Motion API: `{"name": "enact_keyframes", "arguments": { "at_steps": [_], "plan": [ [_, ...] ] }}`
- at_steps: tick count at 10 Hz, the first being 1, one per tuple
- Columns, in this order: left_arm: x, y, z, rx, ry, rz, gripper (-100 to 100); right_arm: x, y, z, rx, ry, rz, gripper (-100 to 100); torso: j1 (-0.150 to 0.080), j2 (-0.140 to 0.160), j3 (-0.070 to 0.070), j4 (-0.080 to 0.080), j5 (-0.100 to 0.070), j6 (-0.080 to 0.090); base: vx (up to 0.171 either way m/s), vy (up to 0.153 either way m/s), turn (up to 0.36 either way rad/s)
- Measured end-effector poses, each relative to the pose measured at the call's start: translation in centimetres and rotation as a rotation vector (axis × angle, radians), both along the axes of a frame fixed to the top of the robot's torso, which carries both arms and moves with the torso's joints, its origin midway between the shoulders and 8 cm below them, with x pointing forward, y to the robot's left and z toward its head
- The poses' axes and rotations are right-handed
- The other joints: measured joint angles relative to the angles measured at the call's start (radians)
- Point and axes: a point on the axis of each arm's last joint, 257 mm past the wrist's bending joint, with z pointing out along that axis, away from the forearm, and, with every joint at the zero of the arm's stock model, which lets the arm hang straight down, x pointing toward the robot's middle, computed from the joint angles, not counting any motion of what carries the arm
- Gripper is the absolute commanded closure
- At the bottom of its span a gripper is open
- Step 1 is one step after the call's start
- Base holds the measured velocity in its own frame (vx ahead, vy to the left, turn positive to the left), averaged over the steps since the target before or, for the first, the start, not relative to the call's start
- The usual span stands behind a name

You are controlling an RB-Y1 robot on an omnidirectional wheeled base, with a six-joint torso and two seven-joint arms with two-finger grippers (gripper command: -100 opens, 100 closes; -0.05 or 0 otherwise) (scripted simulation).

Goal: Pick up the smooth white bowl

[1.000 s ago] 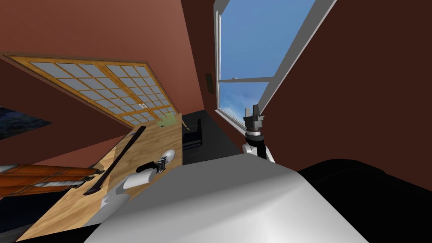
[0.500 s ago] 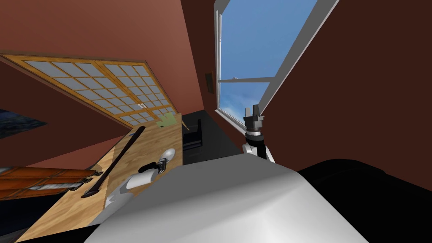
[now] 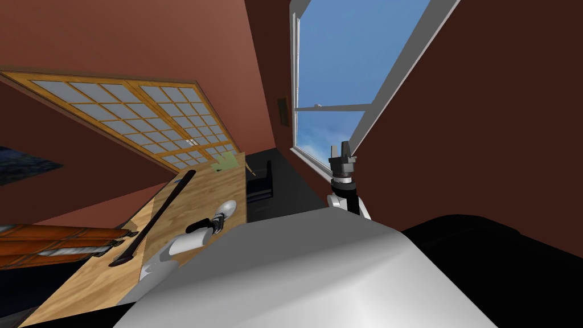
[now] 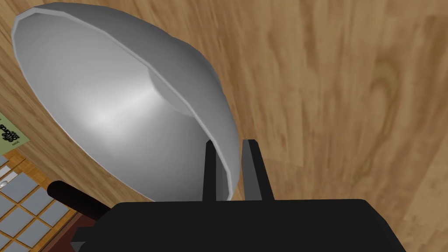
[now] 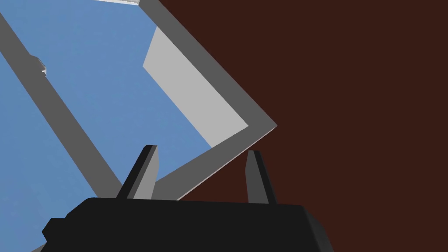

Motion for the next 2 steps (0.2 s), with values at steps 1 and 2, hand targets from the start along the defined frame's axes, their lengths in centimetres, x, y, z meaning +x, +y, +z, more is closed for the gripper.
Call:
{"name": "enact_keyframes", "arguments": {
  "at_steps": [1, 2],
  "plan": [
    [0.07, 0.02, 0.52, 0.001, 0.001, -0.005, 100, 0.0, 0.0, 0.0, 0.0, 0.0, 0.0, 0, -0.001, 0.001, 0.001, 0.0, 0.0, 0.0, -0.014, -0.019, 0.012],
    [0.02, 0.02, 0.54, 0.001, 0.003, -0.004, 0, 0.0, 0.0, 0.0, 0.0, 0.0, 0.0, 0, 0.0, 0.001, 0.001, 0.0, 0.0, 0.0, 0.0, 0.0, 0.0]
  ]
}}
